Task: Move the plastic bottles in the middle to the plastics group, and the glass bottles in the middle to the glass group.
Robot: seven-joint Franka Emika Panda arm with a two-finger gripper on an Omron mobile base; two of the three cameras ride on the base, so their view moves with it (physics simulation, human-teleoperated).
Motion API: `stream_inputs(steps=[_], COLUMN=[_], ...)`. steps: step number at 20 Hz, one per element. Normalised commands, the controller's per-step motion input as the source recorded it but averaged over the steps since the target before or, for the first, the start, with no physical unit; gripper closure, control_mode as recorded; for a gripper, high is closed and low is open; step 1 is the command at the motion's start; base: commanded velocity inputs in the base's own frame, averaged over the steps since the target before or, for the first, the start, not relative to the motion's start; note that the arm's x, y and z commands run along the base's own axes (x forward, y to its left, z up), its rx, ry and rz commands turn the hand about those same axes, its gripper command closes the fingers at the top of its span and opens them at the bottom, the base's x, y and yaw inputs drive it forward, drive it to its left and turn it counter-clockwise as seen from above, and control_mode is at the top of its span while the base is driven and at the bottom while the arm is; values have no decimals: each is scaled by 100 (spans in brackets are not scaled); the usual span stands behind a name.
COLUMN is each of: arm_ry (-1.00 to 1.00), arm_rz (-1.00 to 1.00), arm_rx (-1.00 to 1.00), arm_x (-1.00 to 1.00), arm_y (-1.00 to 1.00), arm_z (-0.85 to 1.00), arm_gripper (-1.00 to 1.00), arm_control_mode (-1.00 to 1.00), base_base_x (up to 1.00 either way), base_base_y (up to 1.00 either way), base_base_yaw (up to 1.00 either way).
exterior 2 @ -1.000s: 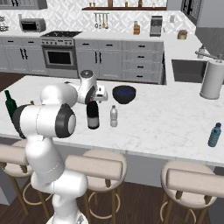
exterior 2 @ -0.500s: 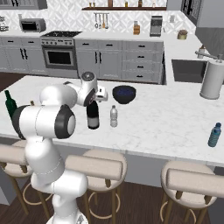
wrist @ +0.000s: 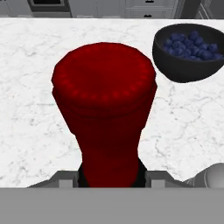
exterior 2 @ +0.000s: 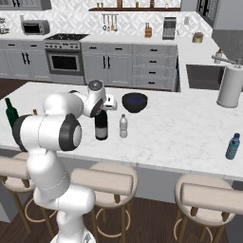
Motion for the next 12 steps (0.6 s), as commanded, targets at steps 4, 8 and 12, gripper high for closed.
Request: stream_inputs(steps=[4, 8, 12], arm_ry=[-11, -6, 0], arm_rz=[0, 10, 15], arm_rx=[2, 4, 0], arm_x=[-32, -41, -3], arm_y=[2, 44, 92], arm_z=[8, 7, 15], arm_gripper=[100, 100, 100], arm_control_mode=[-100, -100, -100], base_base_x=[0, 0, 0], base_base_y=[0, 0, 0], base_base_yaw=[0, 0, 0])
